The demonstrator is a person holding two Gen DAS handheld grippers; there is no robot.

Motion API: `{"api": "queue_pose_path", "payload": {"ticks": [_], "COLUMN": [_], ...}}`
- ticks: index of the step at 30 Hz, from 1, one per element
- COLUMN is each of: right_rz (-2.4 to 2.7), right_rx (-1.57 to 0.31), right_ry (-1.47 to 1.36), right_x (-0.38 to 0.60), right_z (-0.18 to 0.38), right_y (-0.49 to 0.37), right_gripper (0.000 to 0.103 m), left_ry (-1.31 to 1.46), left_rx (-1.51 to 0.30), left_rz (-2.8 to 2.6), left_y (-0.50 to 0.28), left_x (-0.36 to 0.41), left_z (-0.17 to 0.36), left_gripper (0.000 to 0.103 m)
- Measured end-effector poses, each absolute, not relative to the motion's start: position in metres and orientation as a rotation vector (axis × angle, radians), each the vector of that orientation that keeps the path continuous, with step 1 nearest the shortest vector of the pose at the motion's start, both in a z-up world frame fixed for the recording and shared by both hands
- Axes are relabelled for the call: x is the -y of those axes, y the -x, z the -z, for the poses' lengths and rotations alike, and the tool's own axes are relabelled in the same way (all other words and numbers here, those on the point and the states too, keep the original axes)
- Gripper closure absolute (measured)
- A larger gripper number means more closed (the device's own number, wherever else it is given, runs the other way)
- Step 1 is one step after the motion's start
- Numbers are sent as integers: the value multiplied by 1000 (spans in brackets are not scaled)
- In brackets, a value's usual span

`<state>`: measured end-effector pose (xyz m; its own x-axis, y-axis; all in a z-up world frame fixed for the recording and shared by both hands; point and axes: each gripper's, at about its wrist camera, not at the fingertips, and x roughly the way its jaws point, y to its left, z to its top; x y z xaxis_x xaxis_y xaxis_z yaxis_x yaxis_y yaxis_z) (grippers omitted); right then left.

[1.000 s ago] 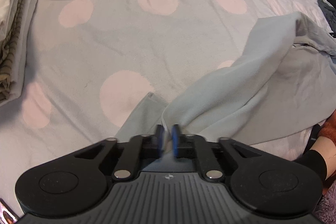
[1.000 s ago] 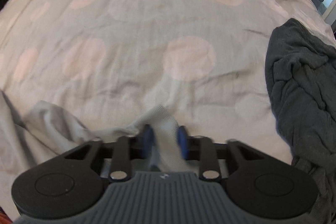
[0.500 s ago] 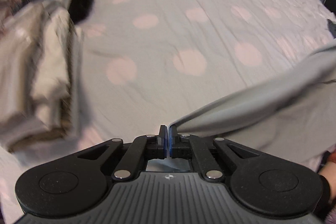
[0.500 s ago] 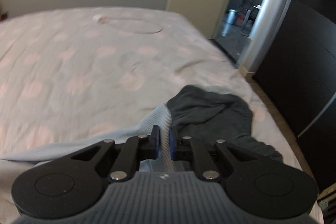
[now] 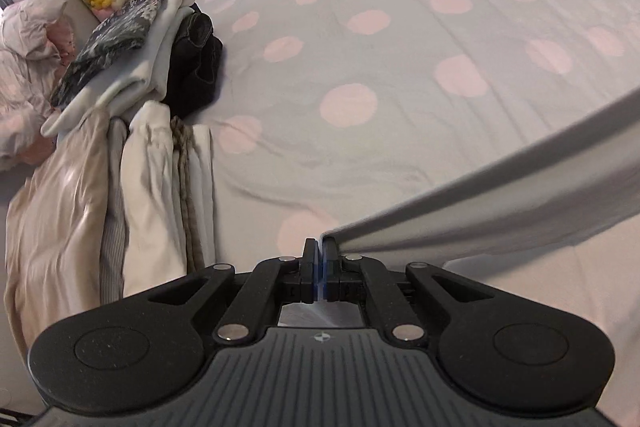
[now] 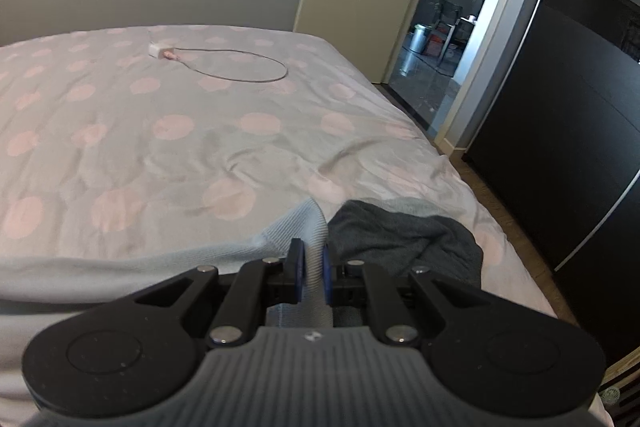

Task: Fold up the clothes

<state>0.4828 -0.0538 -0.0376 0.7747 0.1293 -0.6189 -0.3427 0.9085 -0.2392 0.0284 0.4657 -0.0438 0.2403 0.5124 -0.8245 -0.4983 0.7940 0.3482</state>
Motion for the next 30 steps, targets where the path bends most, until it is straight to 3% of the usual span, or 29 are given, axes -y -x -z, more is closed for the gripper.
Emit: {"api": "queue_pose_path", "payload": {"ticks": [12,15,17,22,27,30], "right_rz": [-219,-193,-173,-167,-248,-323], "right_rx": [-739,-739,-730,-721,-769,-804], "right_ry": [399,387,362,292,190,126], "right_x": [10,8,10,20,17,9], "right_z": [110,117,116,105,102,106], "right_y": [-550,-558,-563,-558,-518,-483], "right_gripper": [91,85,79,79,75,73], "left_ry": [-8,-21,-19,46,159,207], "left_rx": [-1175,-1161,-1136,-1042,-981,-987], "left_rz": [-696,-686,-685,-716,-722,-723], "left_y": [-131,-135,-133,-109,-69,-48], "left_x": [-516,-521,-525,-535,-544,-544], "left_z": [97,104,105,89,73,77], "left_gripper": [100,84,82,76,52,48]}}
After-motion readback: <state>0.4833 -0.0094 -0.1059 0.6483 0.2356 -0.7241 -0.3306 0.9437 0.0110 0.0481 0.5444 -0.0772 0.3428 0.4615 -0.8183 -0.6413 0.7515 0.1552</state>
